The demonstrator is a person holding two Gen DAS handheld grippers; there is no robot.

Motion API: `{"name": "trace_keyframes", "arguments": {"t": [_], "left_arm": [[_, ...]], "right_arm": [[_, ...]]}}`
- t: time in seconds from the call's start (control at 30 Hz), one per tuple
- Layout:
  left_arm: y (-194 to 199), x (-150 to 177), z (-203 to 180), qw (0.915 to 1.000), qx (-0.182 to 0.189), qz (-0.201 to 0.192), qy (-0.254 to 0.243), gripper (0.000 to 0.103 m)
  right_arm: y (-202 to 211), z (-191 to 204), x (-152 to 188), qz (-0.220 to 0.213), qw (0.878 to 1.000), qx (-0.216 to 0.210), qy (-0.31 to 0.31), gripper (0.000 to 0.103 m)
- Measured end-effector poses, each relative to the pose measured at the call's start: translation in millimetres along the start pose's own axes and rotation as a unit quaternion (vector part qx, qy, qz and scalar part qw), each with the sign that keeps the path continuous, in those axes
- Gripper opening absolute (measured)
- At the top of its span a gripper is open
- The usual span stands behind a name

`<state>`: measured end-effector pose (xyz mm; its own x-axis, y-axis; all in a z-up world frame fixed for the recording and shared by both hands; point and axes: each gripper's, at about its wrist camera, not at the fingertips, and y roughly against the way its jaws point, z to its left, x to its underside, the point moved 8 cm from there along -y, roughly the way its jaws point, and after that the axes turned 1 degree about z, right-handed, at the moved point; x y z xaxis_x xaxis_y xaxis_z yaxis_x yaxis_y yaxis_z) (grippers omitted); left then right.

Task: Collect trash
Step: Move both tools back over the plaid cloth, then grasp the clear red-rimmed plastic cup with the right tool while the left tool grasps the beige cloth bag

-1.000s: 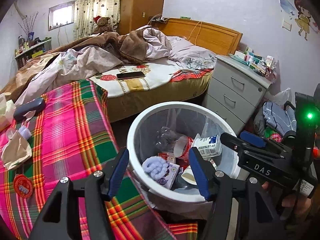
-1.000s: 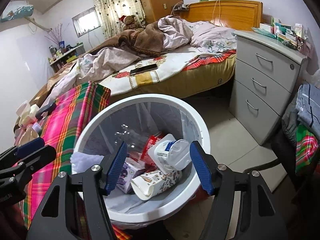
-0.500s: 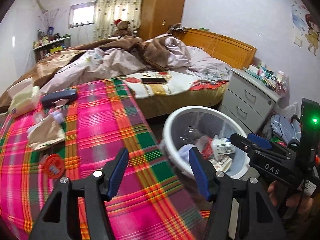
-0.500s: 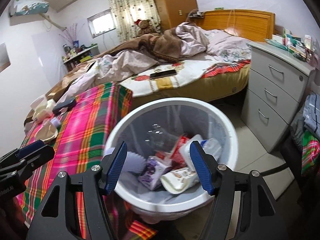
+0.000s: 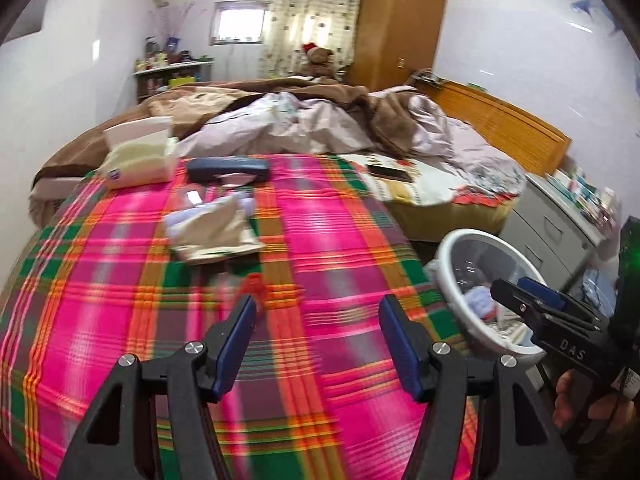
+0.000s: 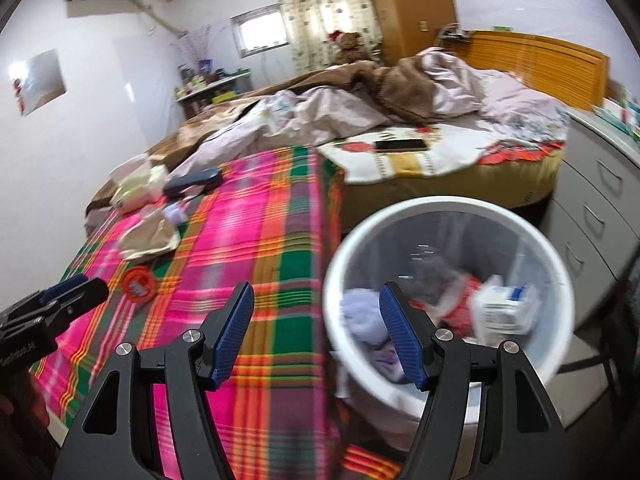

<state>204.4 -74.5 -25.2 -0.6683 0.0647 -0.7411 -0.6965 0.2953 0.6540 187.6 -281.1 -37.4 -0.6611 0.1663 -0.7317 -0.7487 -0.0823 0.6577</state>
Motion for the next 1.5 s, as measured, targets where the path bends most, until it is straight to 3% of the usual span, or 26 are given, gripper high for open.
{"name": "trace_keyframes", "arguments": {"t": [0.37, 0.6, 0.77, 1.13, 1.2, 1.4, 1.5], "left_arm": [[5, 0, 82, 0.9982, -0.051, 0.002, 0.032, 0.066], [-1, -3, 120, 0.9971, -0.059, 0.007, 0.047, 0.067], [-12, -9, 129, 0.9982, -0.037, 0.013, 0.046, 0.068], [-51, -27, 127, 0.9984, 0.008, 0.035, 0.044, 0.069], [-55, -32, 126, 0.9982, 0.016, 0.033, 0.047, 0.069], [-74, -42, 115, 0.9985, 0.026, 0.042, 0.024, 0.069], [-83, -45, 109, 0.9988, 0.025, 0.042, 0.009, 0.069]], "right_arm": [[-30, 81, 7, 0.03, 0.995, -0.067, 0.066, 0.067], [-52, 123, 13, 0.059, 0.987, -0.12, 0.085, 0.067], [-63, 145, 14, 0.071, 0.981, -0.147, 0.104, 0.067], [-87, 162, 15, 0.1, 0.973, -0.139, 0.155, 0.066], [-89, 161, 16, 0.102, 0.973, -0.136, 0.158, 0.048], [-93, 151, 15, 0.106, 0.974, -0.122, 0.158, 0.014], [-95, 142, 15, 0.109, 0.976, -0.116, 0.149, 0.009]]}}
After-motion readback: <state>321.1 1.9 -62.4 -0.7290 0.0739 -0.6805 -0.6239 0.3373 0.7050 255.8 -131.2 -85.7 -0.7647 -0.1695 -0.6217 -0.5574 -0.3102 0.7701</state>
